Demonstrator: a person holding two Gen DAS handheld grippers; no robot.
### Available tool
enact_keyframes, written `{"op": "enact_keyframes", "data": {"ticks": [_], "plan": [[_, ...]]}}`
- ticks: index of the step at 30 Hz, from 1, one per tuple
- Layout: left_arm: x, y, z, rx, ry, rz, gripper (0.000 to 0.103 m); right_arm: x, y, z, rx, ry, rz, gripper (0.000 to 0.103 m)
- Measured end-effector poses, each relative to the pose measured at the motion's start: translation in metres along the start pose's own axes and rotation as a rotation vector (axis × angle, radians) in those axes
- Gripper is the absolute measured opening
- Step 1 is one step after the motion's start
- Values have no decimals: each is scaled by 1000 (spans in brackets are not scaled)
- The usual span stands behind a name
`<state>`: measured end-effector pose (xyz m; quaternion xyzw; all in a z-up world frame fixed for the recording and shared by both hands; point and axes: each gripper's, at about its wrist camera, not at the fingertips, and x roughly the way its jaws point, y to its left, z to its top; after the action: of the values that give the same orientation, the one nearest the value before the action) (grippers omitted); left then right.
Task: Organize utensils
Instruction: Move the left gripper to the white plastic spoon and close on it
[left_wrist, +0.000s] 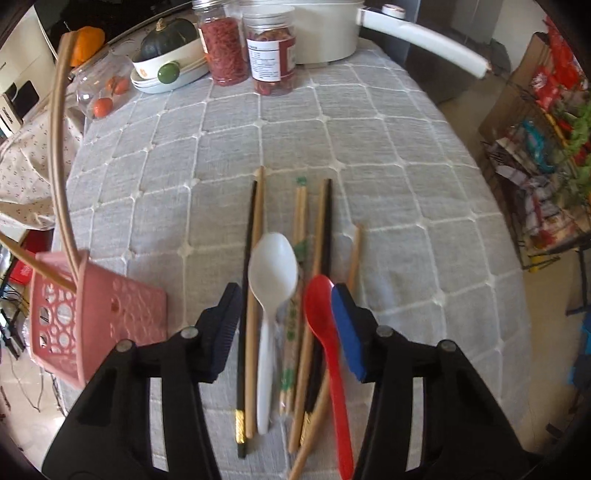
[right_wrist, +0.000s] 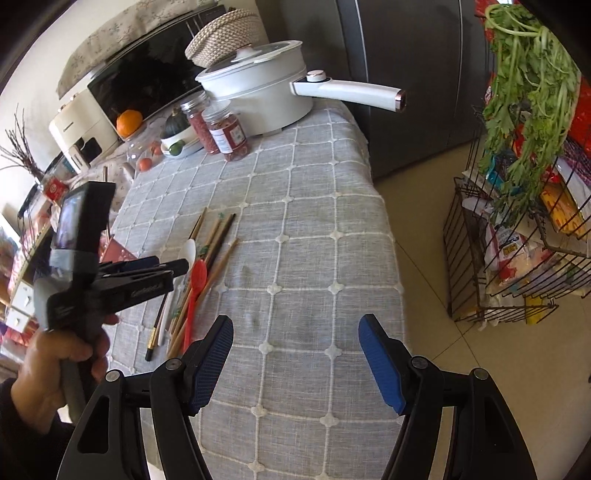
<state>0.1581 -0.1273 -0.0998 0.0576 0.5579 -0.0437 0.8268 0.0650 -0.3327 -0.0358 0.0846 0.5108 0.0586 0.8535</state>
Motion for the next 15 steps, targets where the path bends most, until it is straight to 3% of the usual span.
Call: {"op": "enact_keyframes", "data": {"ticks": [6, 11, 15], "plan": [[23, 9, 13, -38, 32, 31, 50, 4, -4, 4, 1, 11, -4, 72], [40, 11, 17, -70, 69, 38, 43, 6, -2, 6, -2, 12, -4, 72], [45, 15, 17, -105, 77, -5, 33, 8, -1, 6, -4, 15, -5, 72]]}}
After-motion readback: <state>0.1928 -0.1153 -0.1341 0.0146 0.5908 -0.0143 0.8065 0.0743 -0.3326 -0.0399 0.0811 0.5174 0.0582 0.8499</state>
